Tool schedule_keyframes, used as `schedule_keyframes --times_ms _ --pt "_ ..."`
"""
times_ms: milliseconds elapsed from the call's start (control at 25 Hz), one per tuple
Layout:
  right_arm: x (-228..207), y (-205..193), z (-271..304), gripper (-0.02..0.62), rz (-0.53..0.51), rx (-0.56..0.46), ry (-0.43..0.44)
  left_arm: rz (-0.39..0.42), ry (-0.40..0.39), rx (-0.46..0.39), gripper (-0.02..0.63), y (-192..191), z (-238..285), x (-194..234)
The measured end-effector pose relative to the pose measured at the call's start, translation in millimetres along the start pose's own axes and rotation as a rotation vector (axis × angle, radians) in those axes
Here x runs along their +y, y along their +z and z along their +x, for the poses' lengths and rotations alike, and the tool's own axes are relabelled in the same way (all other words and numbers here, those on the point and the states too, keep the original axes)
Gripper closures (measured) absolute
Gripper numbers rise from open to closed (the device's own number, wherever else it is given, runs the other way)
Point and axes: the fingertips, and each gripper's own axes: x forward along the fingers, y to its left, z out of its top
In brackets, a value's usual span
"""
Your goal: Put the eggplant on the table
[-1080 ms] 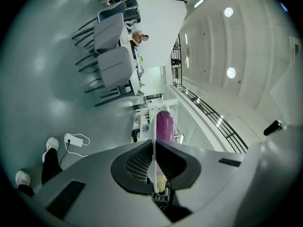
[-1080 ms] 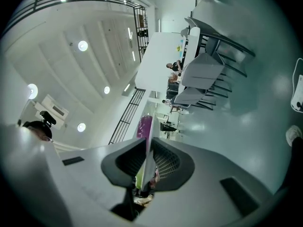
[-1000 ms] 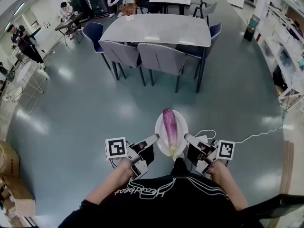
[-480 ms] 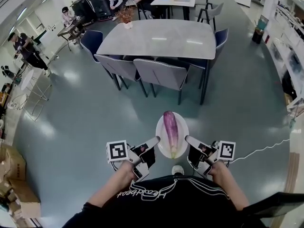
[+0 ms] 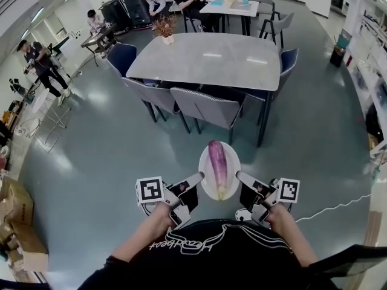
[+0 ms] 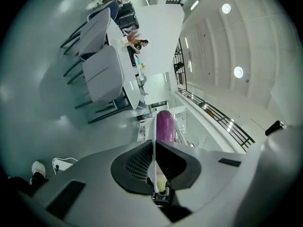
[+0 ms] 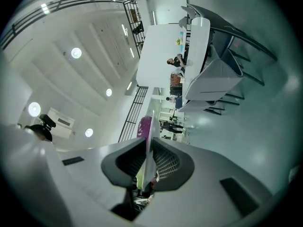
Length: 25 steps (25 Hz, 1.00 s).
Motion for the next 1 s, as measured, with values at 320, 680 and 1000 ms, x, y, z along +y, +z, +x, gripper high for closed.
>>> schedule_keyframes --times_ms 320,680,1000 --pt "1.4 7.6 12.5 0.546 -0.007 0.037 0.022 0.010 -0.004 -0.046 0.583 10.9 -1.8 -3.3" --pt "-12.2 17.6 30.9 0.546 -0.016 0.048 -0.005 -0.014 -0.024 -0.050 0.583 31.1 -0.5 8.0" --pt "-45.5 63.3 60.5 0.546 -0.013 0.012 -0.059 -0.038 0.000 -0.002 0.583 88.2 33.6 35.1"
